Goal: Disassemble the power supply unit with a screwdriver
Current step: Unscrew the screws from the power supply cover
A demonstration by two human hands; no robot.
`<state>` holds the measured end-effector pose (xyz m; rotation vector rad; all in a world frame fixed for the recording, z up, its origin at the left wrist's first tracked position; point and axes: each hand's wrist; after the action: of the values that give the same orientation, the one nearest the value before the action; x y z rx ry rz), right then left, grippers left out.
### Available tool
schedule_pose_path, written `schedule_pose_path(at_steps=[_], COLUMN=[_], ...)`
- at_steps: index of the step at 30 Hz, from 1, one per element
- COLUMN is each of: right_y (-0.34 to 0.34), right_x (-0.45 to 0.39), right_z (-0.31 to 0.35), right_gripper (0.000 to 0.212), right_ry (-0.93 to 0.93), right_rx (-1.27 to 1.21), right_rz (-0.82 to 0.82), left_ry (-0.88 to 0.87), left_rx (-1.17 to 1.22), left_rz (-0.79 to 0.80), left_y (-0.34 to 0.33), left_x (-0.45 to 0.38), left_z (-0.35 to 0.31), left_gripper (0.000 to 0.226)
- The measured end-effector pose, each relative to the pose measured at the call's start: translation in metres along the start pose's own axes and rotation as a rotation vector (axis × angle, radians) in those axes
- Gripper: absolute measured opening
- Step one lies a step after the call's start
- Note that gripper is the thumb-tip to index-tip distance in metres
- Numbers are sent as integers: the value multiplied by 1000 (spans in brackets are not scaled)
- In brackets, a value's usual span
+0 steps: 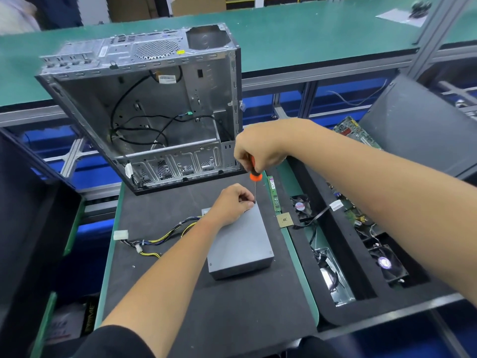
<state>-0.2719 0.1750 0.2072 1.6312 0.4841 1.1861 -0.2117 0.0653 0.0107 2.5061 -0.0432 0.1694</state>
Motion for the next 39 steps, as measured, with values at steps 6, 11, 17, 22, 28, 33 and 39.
schedule_pose_path(at_steps=[6, 11, 17, 22, 28, 33, 39], right_y=[-3, -7, 1, -6, -7, -7, -10], right_x=[0, -2, 11, 5, 6, 11, 7], right_z=[2, 4, 1, 3, 0, 6, 3], right_gripper=[13, 18, 23, 28, 7, 9, 8], right_ry=[-88, -200, 13, -211, -89, -97, -192], right_rx=[-79, 104, -160, -203, -205, -225, -99], right_rz=[-79, 22, -50, -58, -89, -121, -120], left_ry=[-5, -7, -14, 8, 15, 23, 23], left_rx=[2, -19, -31, -43, -62, -82, -78], left_rz=[17, 46, 58, 71, 113, 127, 122], left_y=[1, 3, 2, 3, 4, 4, 4], left_x=[0, -2, -2, -3, -6, -7, -8], left_z=[0, -1, -1, 0, -1, 0, 1], left_gripper=[15, 13, 10, 9, 8, 10, 12])
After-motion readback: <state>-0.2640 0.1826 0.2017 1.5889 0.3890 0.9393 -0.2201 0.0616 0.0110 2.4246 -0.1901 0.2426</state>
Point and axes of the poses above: each hand's wrist, its own x-axis away from the middle knuckle, its own y-axis out of the back of the hand, z = x × y, and after that the axes turned 2 degrees about z, right-handed
